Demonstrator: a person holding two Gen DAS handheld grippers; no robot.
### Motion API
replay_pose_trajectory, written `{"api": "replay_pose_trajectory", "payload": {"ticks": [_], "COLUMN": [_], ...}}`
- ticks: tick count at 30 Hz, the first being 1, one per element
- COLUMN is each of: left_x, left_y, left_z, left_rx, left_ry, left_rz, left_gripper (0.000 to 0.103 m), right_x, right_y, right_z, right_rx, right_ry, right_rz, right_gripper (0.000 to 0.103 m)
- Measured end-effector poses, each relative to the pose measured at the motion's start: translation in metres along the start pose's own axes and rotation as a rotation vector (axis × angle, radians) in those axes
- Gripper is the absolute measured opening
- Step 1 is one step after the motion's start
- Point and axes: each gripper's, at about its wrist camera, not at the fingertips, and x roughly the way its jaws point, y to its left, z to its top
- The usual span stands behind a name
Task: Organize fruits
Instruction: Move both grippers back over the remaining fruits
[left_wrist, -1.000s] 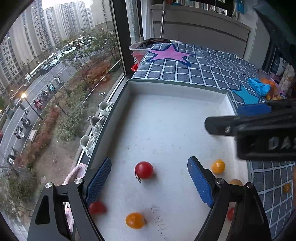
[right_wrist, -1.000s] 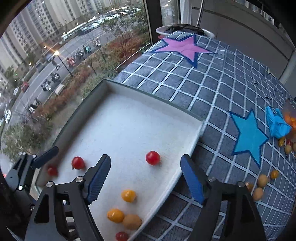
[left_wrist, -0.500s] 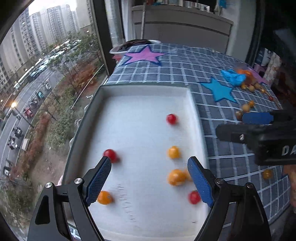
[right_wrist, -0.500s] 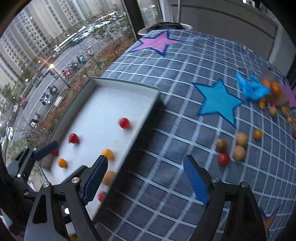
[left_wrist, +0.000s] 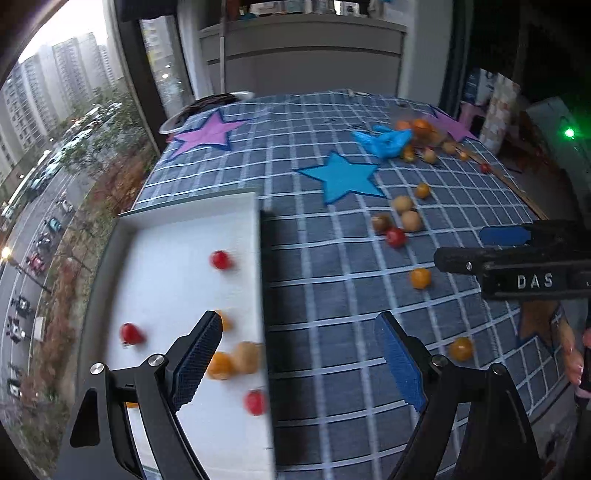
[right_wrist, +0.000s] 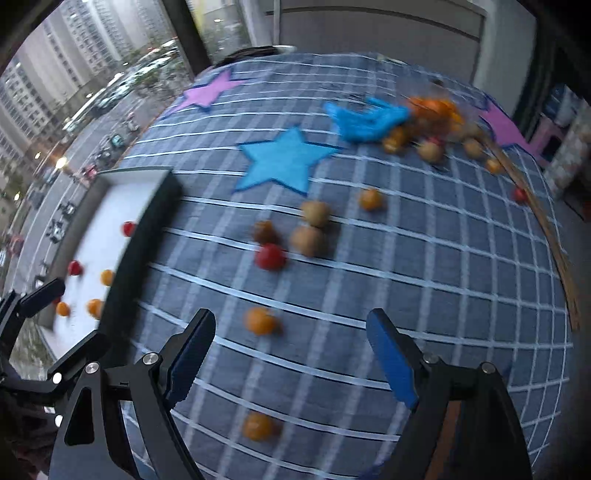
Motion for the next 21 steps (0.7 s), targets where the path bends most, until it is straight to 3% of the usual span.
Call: {"api": "replay_pose_trajectory", "payload": {"ticks": [7, 19, 21], "left_x": [0.018, 0.051, 0.055], "left_y": [-0.042, -0.078, -0.081], "left_z": [0.003, 0.010, 0.011], "left_rx": [0.036, 0.028, 0.029], "left_ry": [0.027, 0.034, 0.033], "left_rz": [-0.021, -0.028, -0.027], "left_gripper": [0.086, 0.085, 0.085], "right_x": [0.004, 0.030, 0.037], "right_y": [-0.039, -0.046, -0.044], "right_z": [-0.009, 0.007, 0.012], "right_rx": [0.057, 0.045, 0.035], "right_ry": [0.001, -0.013, -0.007], "right_rz": [-0.028, 0.016, 0.037], "right_gripper": [0.086, 0.086, 0.077]}}
